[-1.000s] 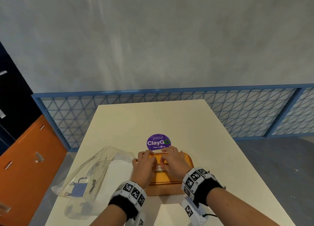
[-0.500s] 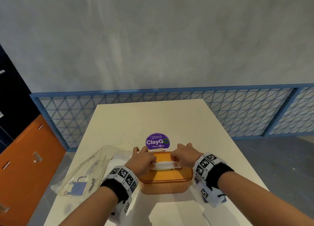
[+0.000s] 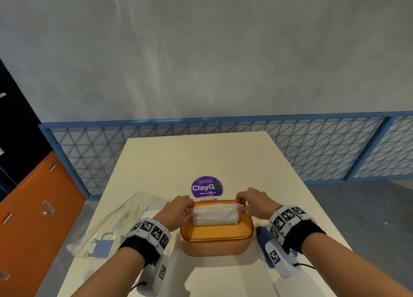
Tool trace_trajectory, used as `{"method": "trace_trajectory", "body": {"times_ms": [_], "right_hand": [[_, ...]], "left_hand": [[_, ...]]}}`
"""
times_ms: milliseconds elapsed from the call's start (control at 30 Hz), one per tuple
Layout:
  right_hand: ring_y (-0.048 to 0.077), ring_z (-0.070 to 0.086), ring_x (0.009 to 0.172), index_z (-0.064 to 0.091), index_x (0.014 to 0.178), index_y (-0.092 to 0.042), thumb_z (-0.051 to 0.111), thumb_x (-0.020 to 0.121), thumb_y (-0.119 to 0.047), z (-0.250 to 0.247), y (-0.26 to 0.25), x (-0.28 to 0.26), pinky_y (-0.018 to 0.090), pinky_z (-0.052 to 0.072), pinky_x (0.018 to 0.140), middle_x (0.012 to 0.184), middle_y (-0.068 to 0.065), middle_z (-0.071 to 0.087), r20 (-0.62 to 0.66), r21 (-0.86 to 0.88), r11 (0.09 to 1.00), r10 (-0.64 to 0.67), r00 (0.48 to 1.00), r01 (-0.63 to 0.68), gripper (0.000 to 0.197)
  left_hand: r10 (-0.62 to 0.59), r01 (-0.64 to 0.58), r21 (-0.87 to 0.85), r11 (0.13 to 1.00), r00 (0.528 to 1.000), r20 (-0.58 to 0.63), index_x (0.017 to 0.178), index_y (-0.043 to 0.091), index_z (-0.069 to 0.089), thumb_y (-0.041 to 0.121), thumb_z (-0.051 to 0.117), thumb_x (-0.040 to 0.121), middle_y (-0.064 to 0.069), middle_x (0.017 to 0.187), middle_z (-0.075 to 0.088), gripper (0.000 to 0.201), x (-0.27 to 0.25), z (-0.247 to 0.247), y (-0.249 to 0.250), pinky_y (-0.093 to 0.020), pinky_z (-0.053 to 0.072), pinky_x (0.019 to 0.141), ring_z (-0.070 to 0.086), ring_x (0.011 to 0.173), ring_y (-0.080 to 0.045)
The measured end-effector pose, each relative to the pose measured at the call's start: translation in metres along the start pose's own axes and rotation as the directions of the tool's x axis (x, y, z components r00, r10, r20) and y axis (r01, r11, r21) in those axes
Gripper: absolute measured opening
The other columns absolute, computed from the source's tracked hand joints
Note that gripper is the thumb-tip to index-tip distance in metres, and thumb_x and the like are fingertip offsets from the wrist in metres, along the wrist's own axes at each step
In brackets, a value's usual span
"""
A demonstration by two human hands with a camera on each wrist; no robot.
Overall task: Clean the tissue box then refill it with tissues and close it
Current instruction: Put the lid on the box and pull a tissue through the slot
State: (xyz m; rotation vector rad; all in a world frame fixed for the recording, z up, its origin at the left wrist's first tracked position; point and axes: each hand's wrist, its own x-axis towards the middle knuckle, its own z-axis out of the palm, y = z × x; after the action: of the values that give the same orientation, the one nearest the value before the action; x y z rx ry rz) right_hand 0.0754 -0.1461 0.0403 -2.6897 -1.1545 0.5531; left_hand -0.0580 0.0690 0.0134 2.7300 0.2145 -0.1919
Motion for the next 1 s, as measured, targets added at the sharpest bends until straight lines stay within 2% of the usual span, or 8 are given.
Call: {"method": "trace_trajectory", "body": {"times_ms": [133, 233, 367, 533, 600, 700, 867, 1000], "right_hand": [[0.022, 0.052, 0.107, 0.064, 0.105, -0.015, 0.054, 0.092, -0.027, 0.009, 0.008, 0.001, 0.04, 0.041, 0.093, 0.112, 0.006, 0.064, -0.03, 0.065, 0.997, 0.05, 0.998, -0.048, 0.02], [0.019, 0.053, 0.098, 0.067, 0.102, -0.012, 0.057, 0.091, -0.023, 0.007, 0.009, 0.002, 0.033, 0.044, 0.088, 0.105, 0.005, 0.065, -0.118, 0.187, 0.981, 0.076, 0.99, -0.053, 0.018], [0.012, 0.049, 0.084, 0.063, 0.09, -0.018, 0.058, 0.089, -0.014, 0.011, 0.008, -0.004, 0.013, 0.037, 0.064, 0.091, -0.003, 0.059, -0.144, 0.352, 0.936, 0.08, 0.986, -0.025, 0.006], [0.004, 0.043, 0.062, 0.043, 0.057, -0.03, 0.055, 0.088, -0.008, 0.02, 0.009, -0.008, 0.011, 0.031, 0.053, 0.064, -0.013, 0.046, -0.108, 0.316, 0.947, 0.096, 0.989, -0.057, 0.039], [0.013, 0.044, 0.066, 0.04, 0.056, -0.029, 0.055, 0.088, -0.008, 0.021, 0.008, -0.007, 0.012, 0.031, 0.051, 0.062, -0.012, 0.044, -0.156, 0.315, 0.947, 0.12, 0.98, -0.066, 0.041], [0.018, 0.043, 0.073, 0.038, 0.057, -0.022, 0.054, 0.089, -0.008, 0.022, 0.007, -0.007, 0.013, 0.028, 0.052, 0.059, -0.009, 0.042, -0.204, 0.332, 0.939, 0.162, 0.965, -0.087, 0.038], [0.019, 0.047, 0.075, 0.036, 0.057, -0.024, 0.054, 0.091, -0.01, 0.03, 0.007, -0.008, 0.025, 0.031, 0.058, 0.061, -0.007, 0.044, -0.239, 0.39, 0.914, 0.221, 0.946, -0.114, 0.041], [0.019, 0.05, 0.076, 0.049, 0.073, -0.013, 0.053, 0.092, -0.011, 0.032, 0.003, -0.011, 0.025, 0.033, 0.066, 0.073, 0.005, 0.054, -0.271, 0.427, 0.899, 0.233, 0.934, -0.1, 0.019]], "left_hand": [[-0.022, 0.017, -0.122, 0.992, 0.999, -0.036, 0.096, 0.015, 0.056, 0.019, 0.05, 0.095, 0.0, 0.097, 0.053, 0.007, -0.002, 0.0, -0.001, -0.019, 0.036, 0.078, 0.047, 0.09, -0.014], [-0.075, 0.045, -0.262, 0.964, 0.991, -0.107, 0.076, 0.026, 0.046, 0.017, 0.054, 0.093, 0.003, 0.087, 0.052, 0.021, -0.002, -0.001, 0.0, -0.015, 0.036, 0.066, 0.047, 0.087, -0.015], [-0.128, 0.094, -0.353, 0.931, 0.989, -0.073, 0.089, 0.023, 0.048, 0.017, 0.058, 0.091, 0.001, 0.094, 0.052, 0.012, -0.006, 0.004, 0.003, -0.017, 0.037, 0.072, 0.048, 0.091, -0.015], [-0.168, 0.137, -0.333, 0.933, 0.984, -0.065, 0.102, 0.013, 0.055, 0.02, 0.053, 0.095, -0.008, 0.106, 0.059, 0.01, -0.01, 0.013, 0.002, -0.02, 0.036, 0.082, 0.048, 0.094, -0.014], [-0.181, 0.15, -0.338, 0.929, 0.981, -0.063, 0.092, 0.017, 0.054, 0.019, 0.052, 0.095, -0.005, 0.098, 0.057, 0.004, -0.01, 0.013, 0.001, -0.02, 0.036, 0.08, 0.05, 0.093, -0.016], [-0.2, 0.155, -0.348, 0.925, 0.975, -0.095, 0.069, 0.028, 0.04, 0.018, 0.051, 0.095, 0.007, 0.076, 0.05, 0.03, -0.01, 0.016, 0.0, -0.015, 0.034, 0.063, 0.049, 0.086, -0.018], [-0.25, 0.152, -0.41, 0.899, 0.948, -0.198, 0.068, 0.029, 0.036, 0.016, 0.05, 0.096, 0.008, 0.074, 0.046, 0.034, -0.014, 0.017, 0.008, -0.006, 0.031, 0.059, 0.047, 0.082, -0.016], [-0.289, 0.165, -0.442, 0.882, 0.929, -0.23, 0.067, 0.029, 0.036, 0.018, 0.051, 0.095, 0.008, 0.074, 0.047, 0.034, -0.015, 0.021, 0.009, -0.009, 0.033, 0.061, 0.049, 0.082, -0.018]]}}
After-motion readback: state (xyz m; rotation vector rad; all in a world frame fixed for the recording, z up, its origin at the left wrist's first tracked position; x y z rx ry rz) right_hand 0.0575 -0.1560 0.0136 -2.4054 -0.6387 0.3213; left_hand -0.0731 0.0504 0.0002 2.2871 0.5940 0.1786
